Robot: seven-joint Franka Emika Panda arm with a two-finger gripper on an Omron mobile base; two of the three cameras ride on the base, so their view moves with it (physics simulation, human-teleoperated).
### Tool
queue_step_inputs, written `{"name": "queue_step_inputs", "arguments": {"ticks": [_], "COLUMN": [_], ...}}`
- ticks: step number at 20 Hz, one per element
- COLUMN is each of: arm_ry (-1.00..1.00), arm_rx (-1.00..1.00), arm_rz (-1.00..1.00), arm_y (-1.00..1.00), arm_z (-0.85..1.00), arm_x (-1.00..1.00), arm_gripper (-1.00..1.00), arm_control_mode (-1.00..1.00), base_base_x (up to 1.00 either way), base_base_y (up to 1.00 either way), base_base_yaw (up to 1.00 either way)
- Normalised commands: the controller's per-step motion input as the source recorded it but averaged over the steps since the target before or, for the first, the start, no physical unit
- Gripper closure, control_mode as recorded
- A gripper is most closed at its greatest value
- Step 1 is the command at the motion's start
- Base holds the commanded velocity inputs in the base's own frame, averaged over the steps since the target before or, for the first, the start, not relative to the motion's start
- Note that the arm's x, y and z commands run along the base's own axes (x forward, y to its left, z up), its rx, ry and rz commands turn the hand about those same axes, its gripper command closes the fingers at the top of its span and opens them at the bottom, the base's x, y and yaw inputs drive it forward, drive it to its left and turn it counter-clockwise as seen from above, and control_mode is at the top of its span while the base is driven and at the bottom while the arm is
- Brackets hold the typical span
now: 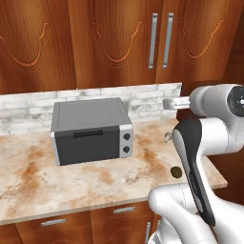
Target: Pick the pan from the cabinet and place it on the stove. Then turn on the stove burner for the pan.
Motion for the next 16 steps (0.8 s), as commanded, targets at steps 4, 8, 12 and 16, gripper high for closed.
{"name": "queue_step_inputs", "arguments": {"ticks": [4,8,12,16], "arm_ry": [-0.34,-0.31,-0.24,-0.23], "arm_rx": [0.00,0.00,0.04,0.01], "arm_rz": [0.02,0.06,0.07,0.05], "arm_y": [0.00,0.00,0.00,0.00], "arm_z": [0.62,0.50,0.37,0.20], "arm_x": [-0.03,0.00,0.28,0.46], "arm_gripper": [-1.00,-1.00,-1.00,-1.00], "arm_control_mode": [-1.00,-1.00,-1.00,-1.00], "base_base_x": [0.00,0.00,0.00,0.00], "base_base_y": [0.00,0.00,0.00,0.00], "base_base_yaw": [0.00,0.00,0.00,0.00]}}
